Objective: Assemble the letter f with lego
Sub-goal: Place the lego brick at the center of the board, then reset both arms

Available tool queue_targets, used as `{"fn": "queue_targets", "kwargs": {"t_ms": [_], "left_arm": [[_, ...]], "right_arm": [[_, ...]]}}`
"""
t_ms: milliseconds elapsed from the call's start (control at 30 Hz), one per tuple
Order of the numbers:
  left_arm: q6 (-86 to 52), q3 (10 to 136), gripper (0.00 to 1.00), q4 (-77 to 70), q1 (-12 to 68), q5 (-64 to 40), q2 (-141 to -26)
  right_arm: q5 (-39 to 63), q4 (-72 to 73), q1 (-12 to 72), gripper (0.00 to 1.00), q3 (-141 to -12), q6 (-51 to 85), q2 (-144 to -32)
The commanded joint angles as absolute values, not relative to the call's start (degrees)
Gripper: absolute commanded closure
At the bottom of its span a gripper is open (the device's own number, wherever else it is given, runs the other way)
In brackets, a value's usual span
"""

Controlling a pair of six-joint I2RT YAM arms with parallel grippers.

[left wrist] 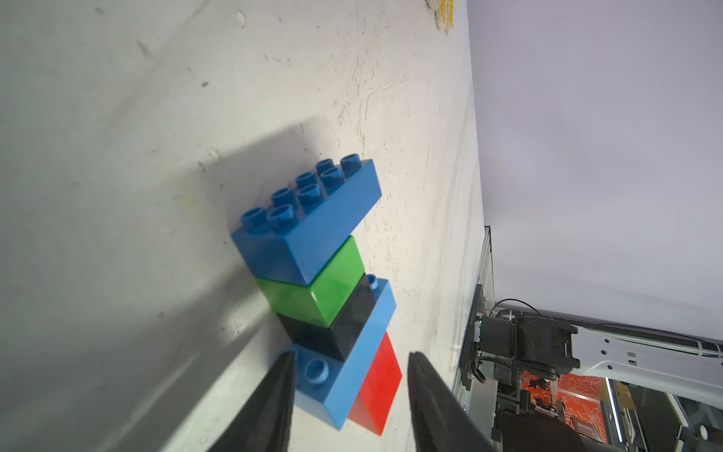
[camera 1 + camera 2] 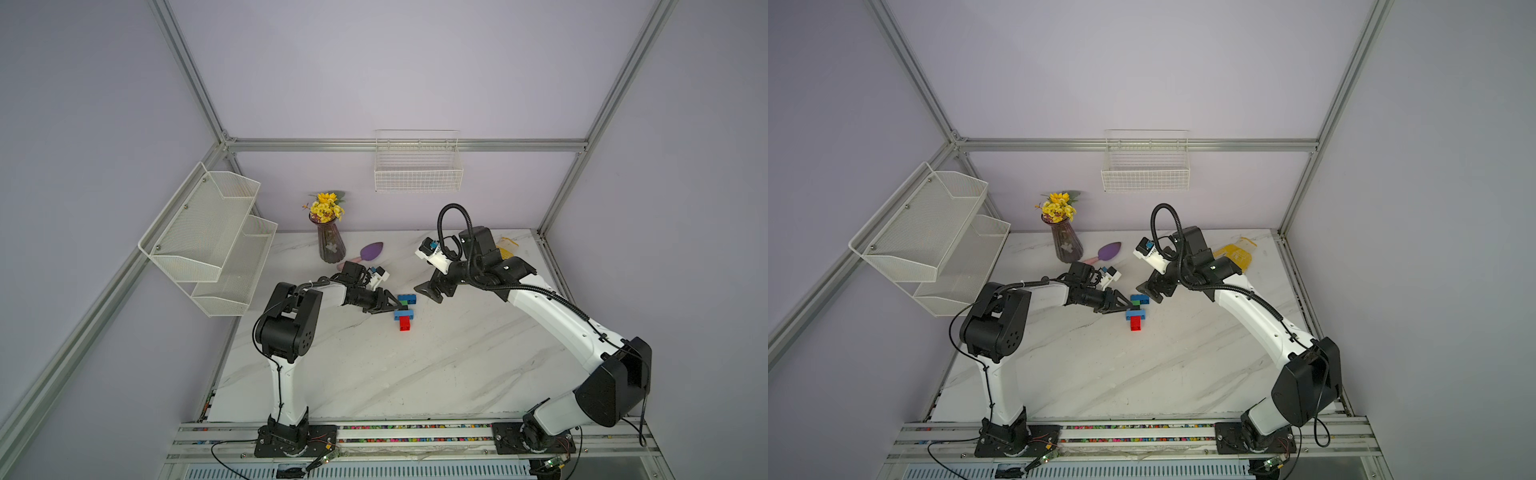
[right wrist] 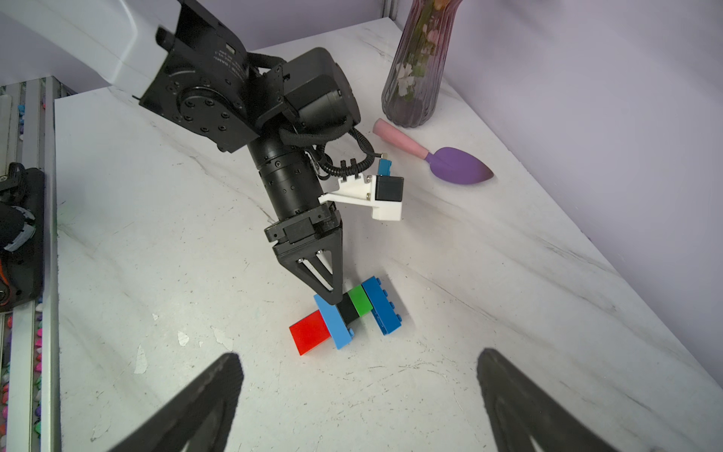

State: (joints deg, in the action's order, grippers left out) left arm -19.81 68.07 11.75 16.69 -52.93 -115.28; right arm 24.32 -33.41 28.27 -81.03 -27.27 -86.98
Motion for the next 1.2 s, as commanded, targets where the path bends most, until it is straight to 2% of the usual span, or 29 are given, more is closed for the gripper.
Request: {"fn": "queue_targets", "kwargs": {"t_ms": [0,233,433,567,633,700,767,967,1067,1167], "left_arm": [[-16.0,69.9,0.50,14.3,17.0,-51.3,-114.9],[-10.9,71.2,0.48,22.0,16.5,-41.9,-112.6],[-9.8,63.8,0.41,18.8,14.3,-27.8,-102.0],[-9.1,53.9,0.39,9.3,12.0,-18.4,-90.2],[-8.9,48.7,0.32,3.2,11.2,-12.5,-84.3],[-8.9,43.6,0.21,-2.1,11.0,-3.4,-77.2],[-9.2,39.0,0.00,-6.7,10.9,6.4,-72.2],[0.1,24.5,0.00,-26.7,10.2,25.4,-63.2],[2.4,16.6,0.00,-41.1,8.9,28.9,-63.7],[-0.4,13.3,0.00,-46.9,6.9,30.1,-67.2]], "right_arm": [[25.8,-32.0,28.0,0.03,-81.1,-27.0,-85.9],[25.7,-30.4,27.9,0.03,-79.3,-27.3,-86.4],[27.9,-22.8,24.7,0.03,-72.0,-22.6,-86.1],[24.5,-10.7,20.8,0.03,-61.3,-16.9,-82.1],[22.1,-5.2,18.2,0.03,-56.0,-14.3,-80.0],[20.1,0.3,14.8,0.03,-50.9,-11.2,-78.8],[20.5,3.4,11.3,0.03,-47.9,-9.4,-78.8],[14.6,16.1,4.6,0.03,-39.1,-4.6,-81.3],[12.0,29.2,1.7,0.03,-32.7,-0.8,-83.8],[12.3,42.1,0.0,0.03,-28.1,2.6,-88.2]]}}
